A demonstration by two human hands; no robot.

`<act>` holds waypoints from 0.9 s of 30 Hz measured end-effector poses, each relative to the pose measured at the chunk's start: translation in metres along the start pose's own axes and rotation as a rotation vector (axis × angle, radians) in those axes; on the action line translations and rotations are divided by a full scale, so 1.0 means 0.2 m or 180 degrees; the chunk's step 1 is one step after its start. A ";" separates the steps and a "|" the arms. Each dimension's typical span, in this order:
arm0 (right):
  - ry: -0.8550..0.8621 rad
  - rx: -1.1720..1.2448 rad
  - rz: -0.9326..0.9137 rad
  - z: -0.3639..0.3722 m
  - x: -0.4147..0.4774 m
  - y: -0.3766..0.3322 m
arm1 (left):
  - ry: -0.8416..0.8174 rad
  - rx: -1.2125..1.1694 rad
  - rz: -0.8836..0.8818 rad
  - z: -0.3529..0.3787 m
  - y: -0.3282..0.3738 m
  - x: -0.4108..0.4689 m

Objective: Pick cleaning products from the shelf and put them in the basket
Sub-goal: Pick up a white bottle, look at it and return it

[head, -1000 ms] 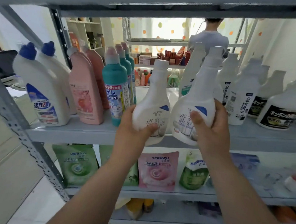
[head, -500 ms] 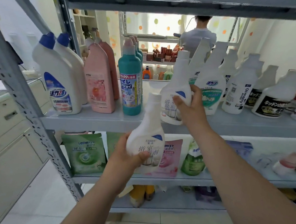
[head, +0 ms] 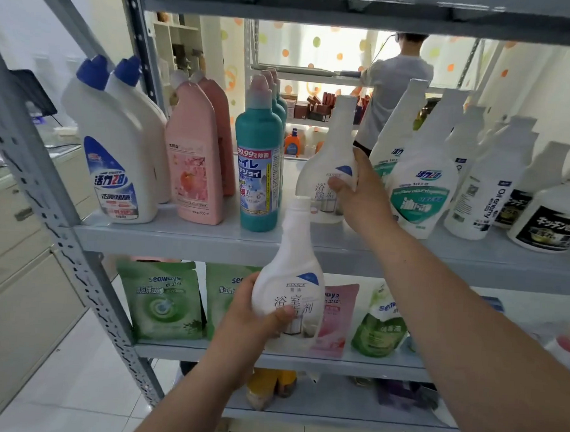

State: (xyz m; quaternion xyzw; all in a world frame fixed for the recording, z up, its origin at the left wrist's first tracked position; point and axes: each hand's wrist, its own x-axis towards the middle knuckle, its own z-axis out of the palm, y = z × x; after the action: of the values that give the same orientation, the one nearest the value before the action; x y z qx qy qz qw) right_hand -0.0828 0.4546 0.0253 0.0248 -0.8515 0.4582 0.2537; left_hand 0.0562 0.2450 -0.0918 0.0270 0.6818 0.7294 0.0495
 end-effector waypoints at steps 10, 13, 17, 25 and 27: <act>0.0036 0.0098 0.0277 0.17 0.35 0.14 | 0.0101 0.0040 -0.0109 0.01 -0.05 0.07; -0.0012 0.0202 0.0495 0.19 0.36 0.13 | 0.0096 -0.0026 -0.0155 0.01 -0.05 0.07; -0.0049 0.0269 0.0695 0.14 0.15 0.03 | 0.0095 -0.0209 -0.0131 0.00 -0.03 0.05; -0.0749 0.1115 0.0341 0.08 -0.72 -0.08 | 0.0010 -0.0312 -0.0404 -0.09 -0.09 -0.05; -0.0981 0.1395 0.0736 0.08 -0.86 -0.07 | 0.0051 -0.0322 -0.0467 -0.10 -0.12 -0.11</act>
State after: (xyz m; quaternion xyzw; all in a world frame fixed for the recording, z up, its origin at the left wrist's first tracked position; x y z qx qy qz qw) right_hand 0.0640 0.4003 -0.0499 0.0511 -0.7579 0.6480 0.0561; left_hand 0.0773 0.2245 -0.1170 -0.0313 0.6446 0.7575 0.0986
